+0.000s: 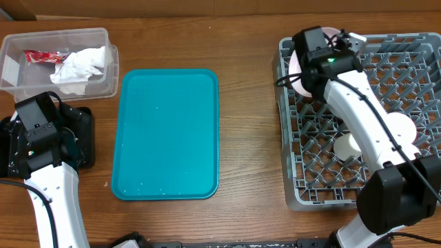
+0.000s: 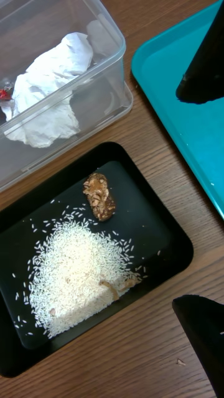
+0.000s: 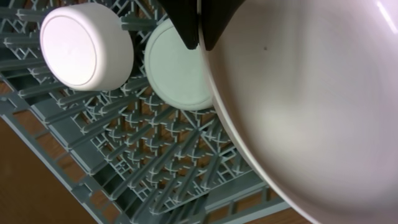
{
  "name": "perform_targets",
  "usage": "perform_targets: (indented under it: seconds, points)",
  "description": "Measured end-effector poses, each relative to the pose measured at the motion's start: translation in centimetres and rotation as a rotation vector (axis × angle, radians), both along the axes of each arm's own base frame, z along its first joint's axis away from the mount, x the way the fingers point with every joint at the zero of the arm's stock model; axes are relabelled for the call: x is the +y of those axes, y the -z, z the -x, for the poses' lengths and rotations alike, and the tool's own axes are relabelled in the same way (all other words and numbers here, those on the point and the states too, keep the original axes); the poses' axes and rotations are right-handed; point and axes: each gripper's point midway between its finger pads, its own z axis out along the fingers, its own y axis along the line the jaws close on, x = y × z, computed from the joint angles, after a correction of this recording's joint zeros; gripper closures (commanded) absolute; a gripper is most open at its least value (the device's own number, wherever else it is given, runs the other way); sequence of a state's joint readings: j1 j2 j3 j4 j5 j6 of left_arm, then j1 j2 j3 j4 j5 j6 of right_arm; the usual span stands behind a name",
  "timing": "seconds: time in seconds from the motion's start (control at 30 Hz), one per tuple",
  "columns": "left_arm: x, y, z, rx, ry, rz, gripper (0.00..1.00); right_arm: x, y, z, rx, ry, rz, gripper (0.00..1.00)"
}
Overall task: Sort waste into correct bins and load items into the dishwasher
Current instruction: 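Carry the large white plate to the rack's back-left corner and stand it upright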
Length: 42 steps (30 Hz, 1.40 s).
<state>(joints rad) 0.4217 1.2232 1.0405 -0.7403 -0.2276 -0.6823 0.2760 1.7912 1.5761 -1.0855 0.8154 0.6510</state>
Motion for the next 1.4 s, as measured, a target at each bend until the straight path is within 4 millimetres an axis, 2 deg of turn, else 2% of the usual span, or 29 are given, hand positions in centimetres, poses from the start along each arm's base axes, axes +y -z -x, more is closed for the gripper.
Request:
perform_targets:
  seconds: [0.1, 0.13, 0.27, 0.3, 0.33, 0.4, 0.47, 0.57, 0.7, 0.77, 0.8, 0.83, 0.87, 0.97, 1.07, 1.2, 1.23, 1.27, 1.4]
  points:
    - [0.0, 0.0, 0.0, 0.000, 0.000, 0.000, 0.00, 1.3, 0.0, 0.0, 0.001, -0.031, 0.001, 0.96]
    - [0.0, 0.0, 0.0, 0.000, 0.000, 0.000, 0.00, 1.6, 0.0, 0.0, 0.003, -0.041, 0.001, 0.92]
    - [0.0, 0.0, 0.0, 0.000, 0.000, 0.000, 0.00, 2.7, 0.0, 0.1, 0.017, -0.078, 0.011, 0.71]
    - [0.0, 0.0, 0.0, 0.000, 0.000, 0.000, 0.00, 2.9, 0.1, 0.4, 0.032, -0.089, 0.016, 0.64]
    - [0.0, 0.0, 0.0, 0.000, 0.000, 0.000, 0.00, 3.1, 0.2, 0.6, 0.048, -0.097, 0.018, 0.53]
    - [0.0, 0.0, 0.0, 0.000, 0.000, 0.000, 0.00, 3.5, 0.4, 1.1, 0.076, -0.109, 0.004, 0.46]
    - [0.0, 0.0, 0.0, 0.000, 0.000, 0.000, 0.00, 4.2, -0.4, 1.5, 0.103, -0.130, -0.046, 0.40]
    - [0.0, 0.0, 0.0, 0.000, 0.000, 0.000, 0.00, 5.5, -3.1, 1.2, 0.052, -0.159, -0.143, 0.32]
    - [0.0, 0.0, 0.0, 0.000, 0.000, 0.000, 0.00, 6.8, -9.7, 2.6, -0.079, -0.220, -0.296, 0.29]
    - [0.0, 0.0, 0.0, 0.000, 0.000, 0.000, 0.00, 6.9, -13.4, 4.7, -0.155, -0.256, -0.366, 0.28]
    - [0.0, 0.0, 0.0, 0.000, 0.000, 0.000, 0.00, 6.7, -15.3, 6.7, -0.186, -0.277, -0.403, 0.29]
    - [0.0, 0.0, 0.0, 0.000, 0.000, 0.000, 0.00, 6.6, -15.7, 7.4, -0.192, -0.284, -0.414, 0.29]
    - [0.0, 0.0, 0.0, 0.000, 0.000, 0.000, 0.00, 6.2, -16.7, 9.5, -0.197, -0.295, -0.440, 0.29]
    - [0.0, 0.0, 0.0, 0.000, 0.000, 0.000, 0.00, 5.5, -17.7, 13.6, -0.195, -0.299, -0.490, 0.30]
    - [0.0, 0.0, 0.0, 0.001, 0.000, 0.000, 0.00, 5.7, -17.1, 16.2, -0.195, -0.324, -0.526, 0.30]
    - [0.0, 0.0, 0.0, 0.000, 0.000, 0.000, 0.00, 7.7, -13.9, 18.6, -0.202, -0.420, -0.578, 0.29]
    - [0.0, 0.0, 0.0, 0.000, 0.000, 0.000, 0.00, 8.1, -12.6, 19.5, -0.200, -0.443, -0.596, 0.20]
    - [0.0, 0.0, 0.0, 0.000, 0.000, 0.000, 0.00, 8.3, -11.5, 20.2, -0.196, -0.461, -0.608, 0.00]
    - [0.0, 0.0, 0.0, 0.000, 0.000, 0.000, 0.00, 8.2, -7.6, 22.3, -0.261, -0.453, -0.700, 0.00]
